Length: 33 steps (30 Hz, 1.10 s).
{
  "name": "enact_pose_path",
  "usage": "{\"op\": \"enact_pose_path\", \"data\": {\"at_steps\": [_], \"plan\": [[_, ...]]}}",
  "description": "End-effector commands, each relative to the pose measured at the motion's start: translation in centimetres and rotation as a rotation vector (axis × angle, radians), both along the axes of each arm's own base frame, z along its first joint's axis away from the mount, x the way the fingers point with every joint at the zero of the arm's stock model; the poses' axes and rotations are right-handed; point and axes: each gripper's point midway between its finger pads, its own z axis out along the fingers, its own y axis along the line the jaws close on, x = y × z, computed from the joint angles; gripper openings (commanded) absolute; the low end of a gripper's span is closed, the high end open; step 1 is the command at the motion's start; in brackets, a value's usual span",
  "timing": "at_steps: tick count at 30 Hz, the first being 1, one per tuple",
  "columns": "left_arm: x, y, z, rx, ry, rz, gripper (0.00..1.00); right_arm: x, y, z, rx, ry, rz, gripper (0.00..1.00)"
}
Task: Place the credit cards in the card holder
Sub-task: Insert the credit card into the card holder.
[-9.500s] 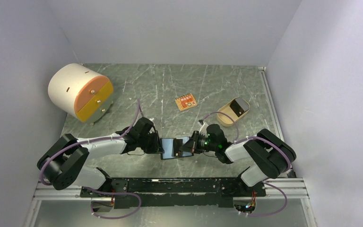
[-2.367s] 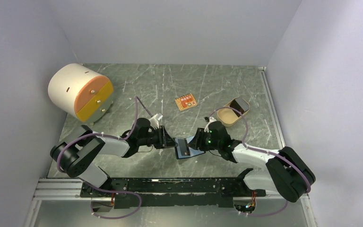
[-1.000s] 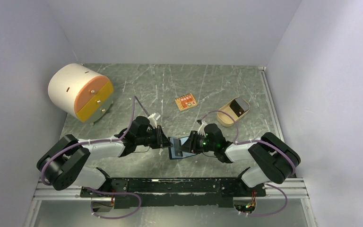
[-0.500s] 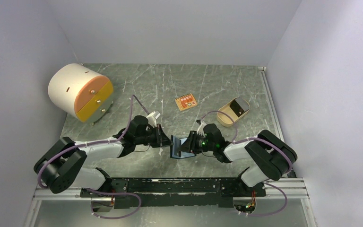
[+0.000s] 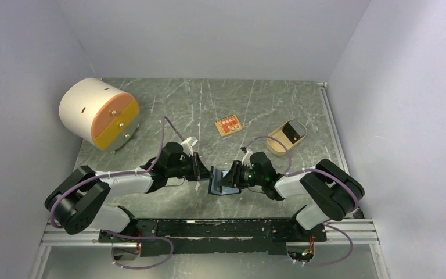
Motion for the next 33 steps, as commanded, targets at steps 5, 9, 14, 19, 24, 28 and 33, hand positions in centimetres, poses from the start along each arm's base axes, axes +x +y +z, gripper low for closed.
{"op": "enact_pose_path", "data": {"at_steps": [5,9,14,19,24,28,33], "plan": [[0.2,0.8,1.9,0.031,-0.037,0.024,0.09,0.5,0.4,2.6,0.000,-0.045,0.009,0.40],[0.4,2.0,1.3,0.147,-0.012,0.043,0.09,0.8,-0.2,4.5,-0.027,-0.092,-0.002,0.42],[0.5,2.7,1.0,0.227,0.016,0.051,0.09,1.3,-1.4,4.6,-0.104,-0.125,-0.036,0.41],[0.7,2.1,1.3,0.251,0.064,0.033,0.09,2.0,-3.1,2.4,-0.223,-0.130,-0.084,0.34],[0.7,0.9,1.2,0.225,0.098,0.007,0.09,1.9,-4.1,-0.2,-0.286,-0.109,-0.102,0.33],[0.9,-0.1,1.1,0.189,0.105,-0.007,0.09,1.9,-4.0,-0.9,-0.281,-0.108,-0.101,0.32],[0.9,-0.9,0.5,0.159,0.123,-0.022,0.09,1.7,-3.9,-1.2,-0.267,-0.105,-0.096,0.32]]}}
